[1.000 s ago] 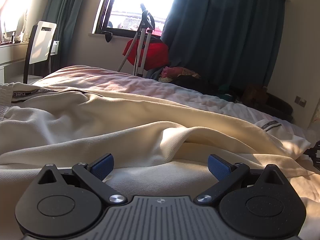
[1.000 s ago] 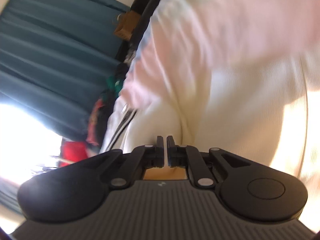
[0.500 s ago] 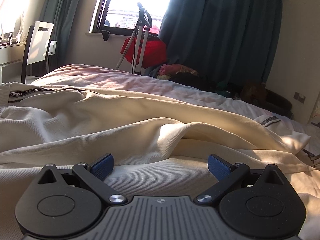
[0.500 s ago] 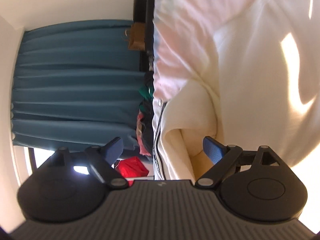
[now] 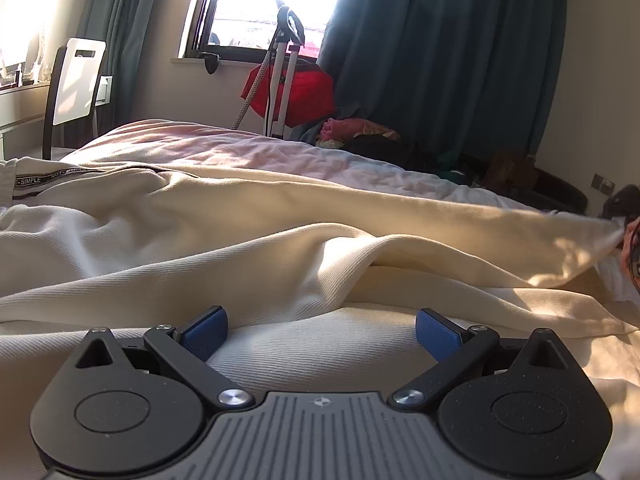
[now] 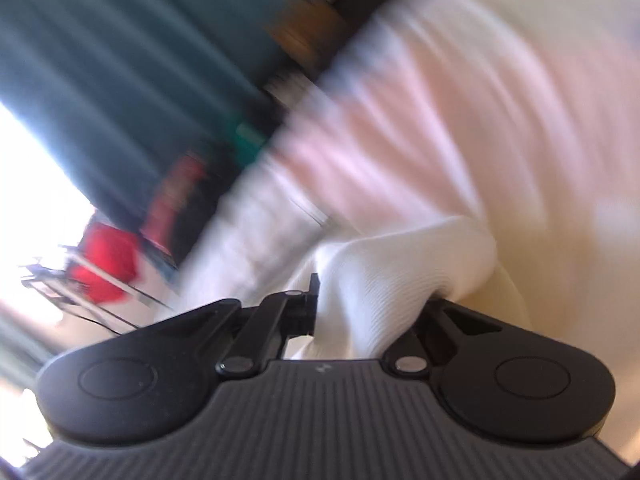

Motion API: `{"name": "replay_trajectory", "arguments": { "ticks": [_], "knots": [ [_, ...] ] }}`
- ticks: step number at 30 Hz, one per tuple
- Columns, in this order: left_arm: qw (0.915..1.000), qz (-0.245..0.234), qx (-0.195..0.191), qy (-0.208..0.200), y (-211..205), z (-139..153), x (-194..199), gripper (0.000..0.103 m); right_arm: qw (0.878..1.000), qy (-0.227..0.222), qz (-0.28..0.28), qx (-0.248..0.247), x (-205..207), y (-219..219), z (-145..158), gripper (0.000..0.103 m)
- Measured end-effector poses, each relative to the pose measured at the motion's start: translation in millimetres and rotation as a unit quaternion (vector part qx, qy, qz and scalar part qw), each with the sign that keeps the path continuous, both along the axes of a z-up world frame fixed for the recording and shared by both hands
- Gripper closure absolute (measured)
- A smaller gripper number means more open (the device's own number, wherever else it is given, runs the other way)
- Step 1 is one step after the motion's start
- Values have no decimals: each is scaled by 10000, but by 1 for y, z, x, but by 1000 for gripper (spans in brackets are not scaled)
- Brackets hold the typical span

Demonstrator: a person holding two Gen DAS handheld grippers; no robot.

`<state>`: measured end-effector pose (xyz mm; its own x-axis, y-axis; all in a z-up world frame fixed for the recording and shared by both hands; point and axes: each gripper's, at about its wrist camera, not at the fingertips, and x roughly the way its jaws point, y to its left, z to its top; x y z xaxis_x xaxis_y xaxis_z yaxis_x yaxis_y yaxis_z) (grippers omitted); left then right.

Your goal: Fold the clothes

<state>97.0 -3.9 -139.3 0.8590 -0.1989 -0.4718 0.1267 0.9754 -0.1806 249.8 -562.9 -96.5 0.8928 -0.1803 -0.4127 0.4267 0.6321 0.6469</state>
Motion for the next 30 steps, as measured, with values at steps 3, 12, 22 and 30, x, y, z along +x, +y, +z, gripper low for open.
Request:
{"name": "replay_trajectory", "arguments": {
  "ticks": [3,12,22,30],
  "knots": [
    [10000,-13,6,-10,1,1,-1,2,9810,-372,-23,-1906,-18,45,50,95],
    [10000,-52,10,-53,1,3,-3,2,9912,670,-458,-1045,-47,-3,-60,88],
    [9993,-138,232,-275,-7,11,-11,2,9899,1025,-197,-957,-65,23,-62,7],
    [9947,-490,487,-763,-18,45,-50,2,9769,727,826,-1830,-153,111,4,10]
  ]
}}
